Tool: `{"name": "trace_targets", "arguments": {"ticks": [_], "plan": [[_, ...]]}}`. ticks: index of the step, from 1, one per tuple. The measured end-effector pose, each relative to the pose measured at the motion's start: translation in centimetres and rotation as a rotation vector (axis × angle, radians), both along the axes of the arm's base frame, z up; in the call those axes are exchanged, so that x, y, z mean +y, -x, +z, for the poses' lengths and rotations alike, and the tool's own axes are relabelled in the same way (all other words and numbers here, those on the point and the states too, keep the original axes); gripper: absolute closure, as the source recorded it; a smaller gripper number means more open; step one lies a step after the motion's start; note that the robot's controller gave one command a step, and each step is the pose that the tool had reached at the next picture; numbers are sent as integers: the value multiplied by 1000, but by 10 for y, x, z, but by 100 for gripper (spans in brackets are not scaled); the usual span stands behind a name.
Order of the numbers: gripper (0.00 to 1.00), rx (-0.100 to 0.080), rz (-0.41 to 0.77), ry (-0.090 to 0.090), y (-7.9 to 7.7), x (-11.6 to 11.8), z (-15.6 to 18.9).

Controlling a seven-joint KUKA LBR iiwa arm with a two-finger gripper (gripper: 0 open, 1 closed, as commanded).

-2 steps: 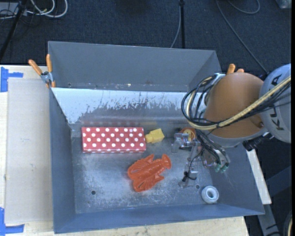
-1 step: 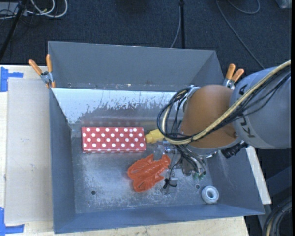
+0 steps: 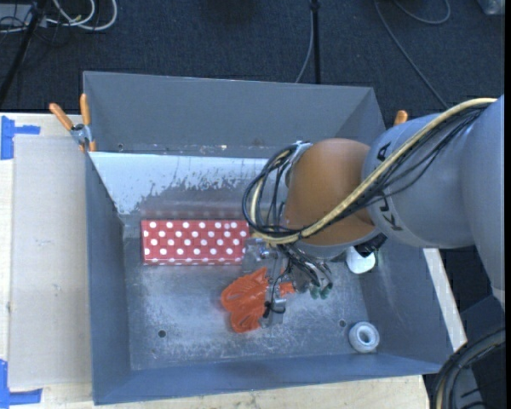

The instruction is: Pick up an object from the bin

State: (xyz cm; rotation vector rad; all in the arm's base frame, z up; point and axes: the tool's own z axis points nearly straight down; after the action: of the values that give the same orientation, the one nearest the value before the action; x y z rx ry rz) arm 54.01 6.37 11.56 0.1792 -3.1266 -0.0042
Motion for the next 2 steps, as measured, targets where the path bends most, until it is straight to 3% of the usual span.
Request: {"name": "trace_targets", "arguments": {"ticks": [1, 2], "plan": [[100, -11, 261, 0, 32, -22, -45], [100, -11, 260, 0, 32, -22, -45]]}}
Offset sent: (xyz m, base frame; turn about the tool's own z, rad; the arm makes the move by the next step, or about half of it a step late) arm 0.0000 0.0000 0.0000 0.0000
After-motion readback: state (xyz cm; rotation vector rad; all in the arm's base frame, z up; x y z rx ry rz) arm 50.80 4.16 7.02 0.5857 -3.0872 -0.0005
